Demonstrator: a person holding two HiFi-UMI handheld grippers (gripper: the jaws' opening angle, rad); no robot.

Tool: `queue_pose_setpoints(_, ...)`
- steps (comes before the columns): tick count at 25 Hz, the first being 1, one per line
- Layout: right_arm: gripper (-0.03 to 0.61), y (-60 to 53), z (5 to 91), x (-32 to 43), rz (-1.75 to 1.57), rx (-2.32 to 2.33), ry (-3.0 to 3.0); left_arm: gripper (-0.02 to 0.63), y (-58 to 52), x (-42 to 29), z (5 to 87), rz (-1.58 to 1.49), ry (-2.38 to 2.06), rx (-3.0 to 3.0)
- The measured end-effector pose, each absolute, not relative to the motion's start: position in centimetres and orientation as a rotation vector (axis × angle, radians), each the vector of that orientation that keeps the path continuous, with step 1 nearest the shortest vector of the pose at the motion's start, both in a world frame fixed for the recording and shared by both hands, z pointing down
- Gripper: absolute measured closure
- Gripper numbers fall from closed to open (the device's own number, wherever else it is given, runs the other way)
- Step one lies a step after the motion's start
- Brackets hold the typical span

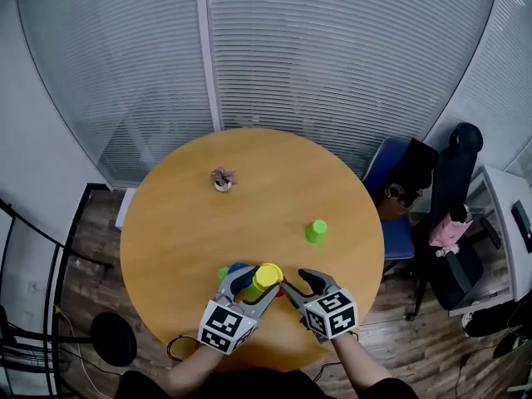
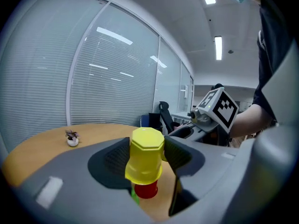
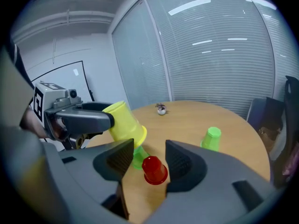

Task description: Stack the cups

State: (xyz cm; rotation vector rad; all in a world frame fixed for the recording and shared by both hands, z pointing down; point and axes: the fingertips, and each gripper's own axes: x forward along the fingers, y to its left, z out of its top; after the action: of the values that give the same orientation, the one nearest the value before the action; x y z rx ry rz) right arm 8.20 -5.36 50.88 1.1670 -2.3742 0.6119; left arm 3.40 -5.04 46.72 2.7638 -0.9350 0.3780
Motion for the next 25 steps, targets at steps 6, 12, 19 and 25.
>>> queue_pose_setpoints(6,0.362,-4.5,53.1,8.4,0.614,1.083,-2.358,0.378,-3.4,4.0,49.2,0.396,-1.099,2.685)
queue_pose_setpoints(12,0.364,-4.5,54.8,9.0,0.623,1.021,-2.341,0.379,-3.5,4.5,52.0,0.418,-1.250,2.593)
queue_pose_setpoints(19,0.364,-4.9,55.4,10.9,0.621,1.004,-2.337,0.377,-4.7,4.8,53.7,0.448,-1.375,2.519)
queue_pose_setpoints(25,0.364,-4.9,55.5,11.2,0.624,0.983,-2.350,0.377,-5.1,4.7,54.5,0.462,-1.412,2.485)
